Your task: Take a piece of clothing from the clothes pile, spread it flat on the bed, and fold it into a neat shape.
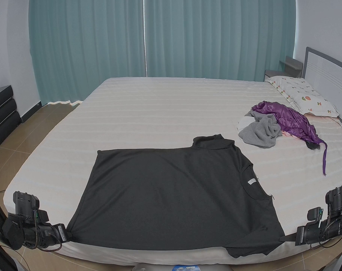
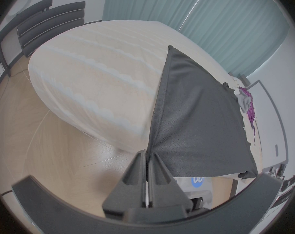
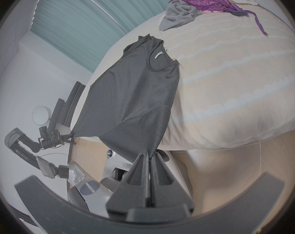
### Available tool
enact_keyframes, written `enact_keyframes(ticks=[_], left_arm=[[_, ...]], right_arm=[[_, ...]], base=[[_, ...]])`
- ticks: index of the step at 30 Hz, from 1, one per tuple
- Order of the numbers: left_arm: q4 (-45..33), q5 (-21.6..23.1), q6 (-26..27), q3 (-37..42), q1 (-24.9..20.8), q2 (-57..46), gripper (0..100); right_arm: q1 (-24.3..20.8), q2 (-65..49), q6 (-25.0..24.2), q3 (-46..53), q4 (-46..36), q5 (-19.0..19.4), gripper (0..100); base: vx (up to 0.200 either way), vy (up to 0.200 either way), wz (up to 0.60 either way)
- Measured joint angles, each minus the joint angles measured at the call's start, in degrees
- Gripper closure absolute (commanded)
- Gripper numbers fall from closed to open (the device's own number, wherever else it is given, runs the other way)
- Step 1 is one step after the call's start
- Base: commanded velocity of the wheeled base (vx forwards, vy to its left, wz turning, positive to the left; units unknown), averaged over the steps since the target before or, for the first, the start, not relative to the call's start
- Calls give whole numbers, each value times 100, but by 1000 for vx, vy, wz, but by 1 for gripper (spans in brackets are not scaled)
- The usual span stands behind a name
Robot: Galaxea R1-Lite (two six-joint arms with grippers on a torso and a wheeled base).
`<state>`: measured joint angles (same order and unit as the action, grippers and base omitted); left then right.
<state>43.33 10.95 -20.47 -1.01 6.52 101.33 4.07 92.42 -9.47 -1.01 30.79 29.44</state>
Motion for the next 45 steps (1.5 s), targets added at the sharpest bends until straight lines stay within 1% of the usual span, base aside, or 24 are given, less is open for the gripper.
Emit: enact_keyframes(ticks=[3, 12, 19, 23, 29, 32, 39, 45], left_arm=[[-200, -44, 169, 0, 0, -94, 100], [-934, -80, 530, 2, -5, -491, 100], [-1109, -213, 616, -2, -2, -764, 100], [-1114, -222, 553, -141, -2, -833, 100], [-1117, -236, 132, -651, -13, -874, 100], [-1112, -236, -20, -926, -22, -880, 100], [-1108, -235, -211, -1379, -66, -867, 100], [-1106, -236, -350, -1723, -165, -745, 100]], right_arm=[[30, -96, 133, 0, -165, -11, 100], [89, -430, 182, 0, -510, -44, 100], [99, -755, 222, 2, -666, -49, 100], [91, -852, 200, -83, -668, -62, 100], [61, -859, 157, -450, -685, -95, 100], [44, -811, 34, -745, -688, -108, 100], [-33, -472, -123, -1276, -633, -306, 100], [-113, -112, -156, -1652, -624, -345, 100]], base=[[0, 0, 0], [0, 0, 0], [0, 0, 0], [0, 0, 0], [0, 0, 0], [0, 0, 0], [0, 0, 0], [0, 0, 0]])
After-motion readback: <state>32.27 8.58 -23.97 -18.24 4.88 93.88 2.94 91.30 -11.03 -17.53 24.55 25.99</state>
